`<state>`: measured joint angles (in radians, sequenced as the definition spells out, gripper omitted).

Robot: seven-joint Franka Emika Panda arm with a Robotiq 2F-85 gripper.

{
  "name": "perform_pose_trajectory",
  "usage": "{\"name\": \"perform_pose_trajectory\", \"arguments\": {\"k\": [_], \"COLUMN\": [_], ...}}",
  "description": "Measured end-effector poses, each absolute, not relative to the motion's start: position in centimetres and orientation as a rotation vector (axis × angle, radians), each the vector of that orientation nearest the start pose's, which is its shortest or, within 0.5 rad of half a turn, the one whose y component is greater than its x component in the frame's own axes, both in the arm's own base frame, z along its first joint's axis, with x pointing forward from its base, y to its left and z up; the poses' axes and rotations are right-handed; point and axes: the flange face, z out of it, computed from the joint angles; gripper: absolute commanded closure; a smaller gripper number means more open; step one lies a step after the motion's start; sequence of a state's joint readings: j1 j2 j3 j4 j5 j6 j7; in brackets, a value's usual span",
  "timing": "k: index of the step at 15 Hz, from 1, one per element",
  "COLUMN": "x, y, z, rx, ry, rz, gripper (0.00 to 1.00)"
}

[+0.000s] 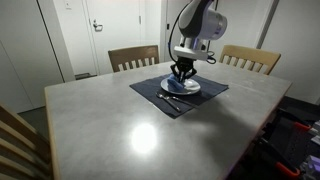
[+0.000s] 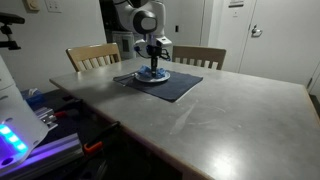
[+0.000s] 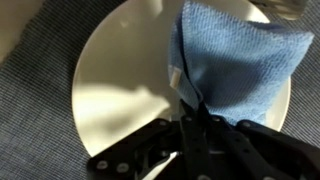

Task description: Wipe the white plate with the blue towel

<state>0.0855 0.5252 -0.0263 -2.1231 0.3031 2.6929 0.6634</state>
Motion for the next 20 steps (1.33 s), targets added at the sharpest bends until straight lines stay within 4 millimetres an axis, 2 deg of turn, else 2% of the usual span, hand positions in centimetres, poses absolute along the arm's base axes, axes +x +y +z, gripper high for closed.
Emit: {"name": "perform_pose_trajectory", "arguments": {"k": [10,12,15,17,20], "x": [55.8,55.9,56.8,57.6,58.0], "y": [0.7,-0.6,-2.7,-4.0,-5.7], "z": [16.3,16.7,18.2,19.4,21.0], "rx": [-2.853,-2.913,-2.936,-2.87,-2.753], "ry": [1.245,1.249,1.211,1.167,1.052], "rz": [0.247,0.211,0.065,-0.044,-0.085], "gripper": [0.98,0.98,0.98,0.98,0.98]}}
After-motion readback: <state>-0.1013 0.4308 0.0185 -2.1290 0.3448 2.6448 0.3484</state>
